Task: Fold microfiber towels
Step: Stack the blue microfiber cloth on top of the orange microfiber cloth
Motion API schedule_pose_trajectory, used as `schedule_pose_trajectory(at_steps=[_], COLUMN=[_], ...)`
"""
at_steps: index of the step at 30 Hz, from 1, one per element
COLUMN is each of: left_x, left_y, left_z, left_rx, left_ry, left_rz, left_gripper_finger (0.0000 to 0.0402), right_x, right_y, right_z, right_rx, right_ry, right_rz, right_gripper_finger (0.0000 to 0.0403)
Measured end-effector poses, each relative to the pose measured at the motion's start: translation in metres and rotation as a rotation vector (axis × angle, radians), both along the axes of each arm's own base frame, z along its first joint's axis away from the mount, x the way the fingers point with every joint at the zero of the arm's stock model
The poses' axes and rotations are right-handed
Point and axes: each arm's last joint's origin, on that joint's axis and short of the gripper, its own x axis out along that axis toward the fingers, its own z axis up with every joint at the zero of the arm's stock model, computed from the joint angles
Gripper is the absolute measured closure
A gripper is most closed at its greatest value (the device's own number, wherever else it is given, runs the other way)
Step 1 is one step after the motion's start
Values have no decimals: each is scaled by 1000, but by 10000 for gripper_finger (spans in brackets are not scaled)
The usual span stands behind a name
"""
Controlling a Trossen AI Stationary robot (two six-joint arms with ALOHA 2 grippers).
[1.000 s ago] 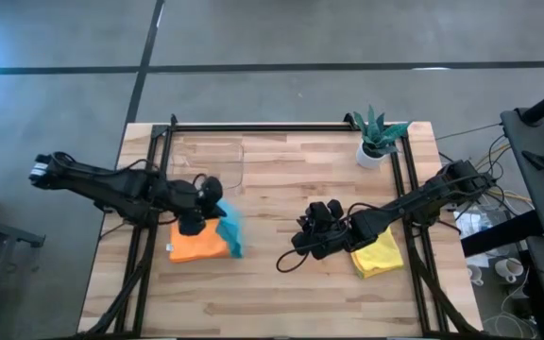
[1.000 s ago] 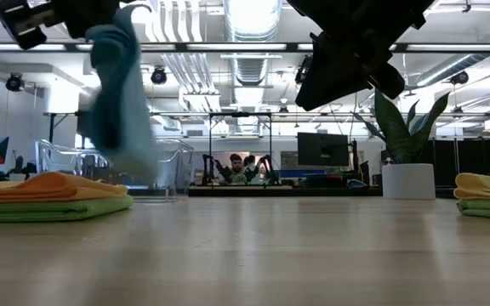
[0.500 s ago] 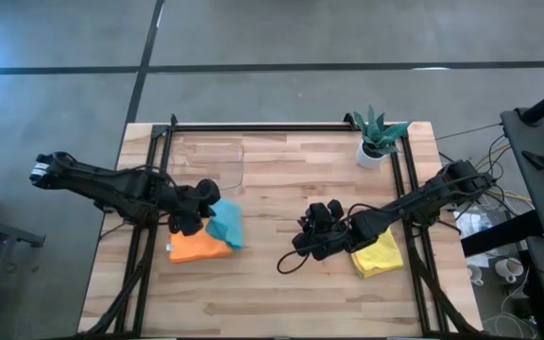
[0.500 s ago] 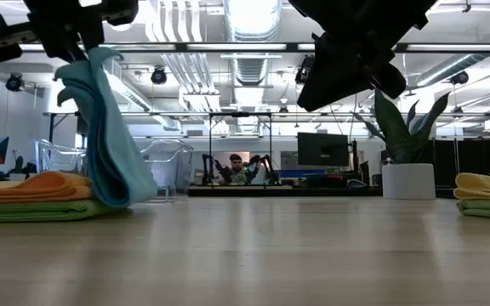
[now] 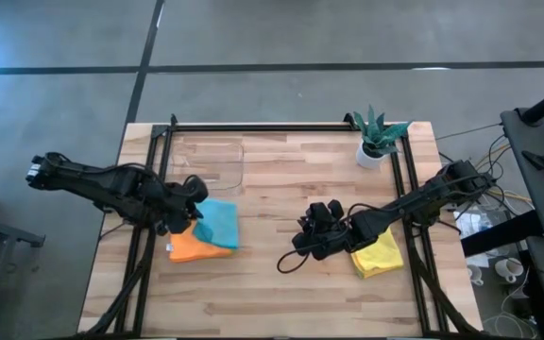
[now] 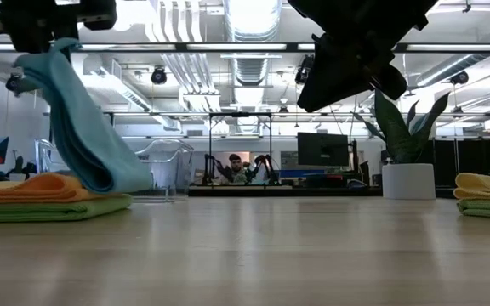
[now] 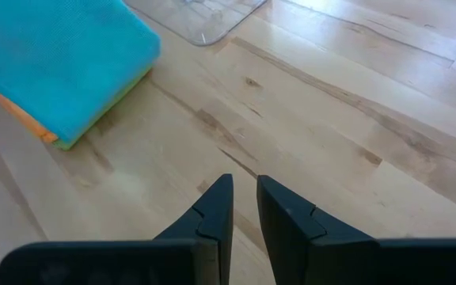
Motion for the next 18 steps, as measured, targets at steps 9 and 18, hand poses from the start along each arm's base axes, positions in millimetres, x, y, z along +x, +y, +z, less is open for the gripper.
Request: schedule_pose_trajectory(at_steps=[9, 18], left_x=[-1, 15], left_y=[-2, -5], left_z=[-1, 1], left_rx=[-50, -81], left_ry=[-30, -89], left_rz=[-11, 2], left_gripper_finger=[401, 401], right_x=[2, 2], right_y=[-5, -6], right_z=[0, 0], right_rx=[-3, -2], right_ry=[2, 1], right_rz=[-12, -18], right_gripper_finger=[346, 346])
